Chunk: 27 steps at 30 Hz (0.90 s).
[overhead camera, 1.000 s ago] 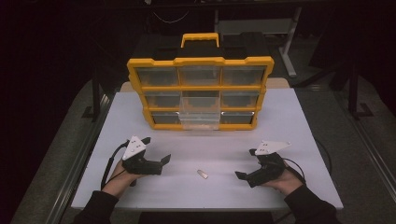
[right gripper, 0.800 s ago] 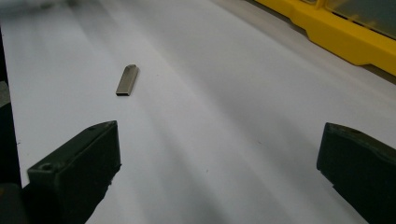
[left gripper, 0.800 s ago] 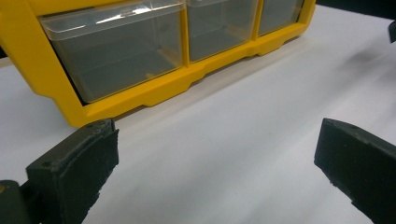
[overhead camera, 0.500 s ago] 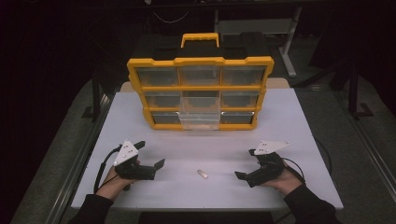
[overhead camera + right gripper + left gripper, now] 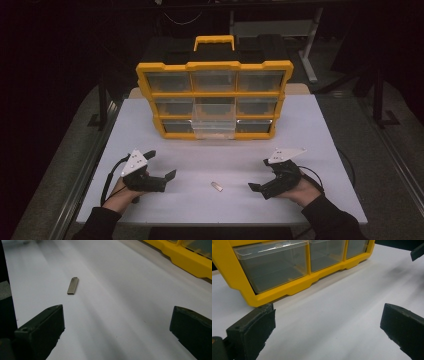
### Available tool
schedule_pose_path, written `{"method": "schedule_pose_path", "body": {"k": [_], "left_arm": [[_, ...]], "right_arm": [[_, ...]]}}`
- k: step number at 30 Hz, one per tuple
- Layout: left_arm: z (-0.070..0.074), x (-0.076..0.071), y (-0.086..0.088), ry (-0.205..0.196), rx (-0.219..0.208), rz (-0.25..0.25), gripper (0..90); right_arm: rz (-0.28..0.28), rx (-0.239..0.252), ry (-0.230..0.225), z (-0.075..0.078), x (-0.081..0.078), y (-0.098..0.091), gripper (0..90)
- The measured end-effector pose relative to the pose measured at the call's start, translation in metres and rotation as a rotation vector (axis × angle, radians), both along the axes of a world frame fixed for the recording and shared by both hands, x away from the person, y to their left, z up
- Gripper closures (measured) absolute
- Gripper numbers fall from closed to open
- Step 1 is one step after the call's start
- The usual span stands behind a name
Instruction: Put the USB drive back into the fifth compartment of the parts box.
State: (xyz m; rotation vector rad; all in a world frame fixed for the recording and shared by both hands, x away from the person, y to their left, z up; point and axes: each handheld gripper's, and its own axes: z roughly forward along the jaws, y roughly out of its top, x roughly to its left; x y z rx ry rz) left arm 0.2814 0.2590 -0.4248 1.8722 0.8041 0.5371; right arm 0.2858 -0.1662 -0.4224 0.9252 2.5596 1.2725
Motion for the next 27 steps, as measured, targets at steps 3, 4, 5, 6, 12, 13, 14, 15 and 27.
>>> {"method": "schedule_pose_path", "body": {"k": [3,4,5,6,12,13,14,15,27], "left_arm": [[0.000,0.000,-0.002,-0.002,0.004,-0.002,0.0],[0.000,0.000,-0.002,-0.001,0.003,-0.004,0.0],[0.000,0.000,-0.002,-0.001,0.004,-0.004,0.0],[0.000,0.000,-0.002,0.000,0.004,-0.003,0.0],[0.000,0.000,0.000,-0.003,0.001,0.004,0.0],[0.000,0.000,0.000,-0.003,0.001,0.004,0.0],[0.000,0.000,0.000,-0.002,-0.004,0.004,0.0],[0.000,0.000,0.000,-0.002,-0.003,0.003,0.0],[0.000,0.000,-0.002,-0.001,0.000,-0.004,0.0]], "right_arm": [[0.010,-0.001,0.012,0.000,0.000,0.003,0.0],[0.015,-0.003,0.011,0.000,0.000,0.003,0.0],[0.017,0.001,0.013,0.000,0.001,0.004,0.0],[0.018,0.006,0.015,0.000,0.001,0.004,0.0],[0.025,0.019,0.012,0.005,0.004,0.010,0.0],[0.029,0.018,0.010,0.005,0.005,0.011,0.0],[0.032,0.012,0.010,0.005,0.005,0.012,0.0],[0.036,0.009,0.009,0.005,0.005,0.013,0.0],[0.070,-0.017,0.017,0.004,0.009,0.028,0.0]]}}
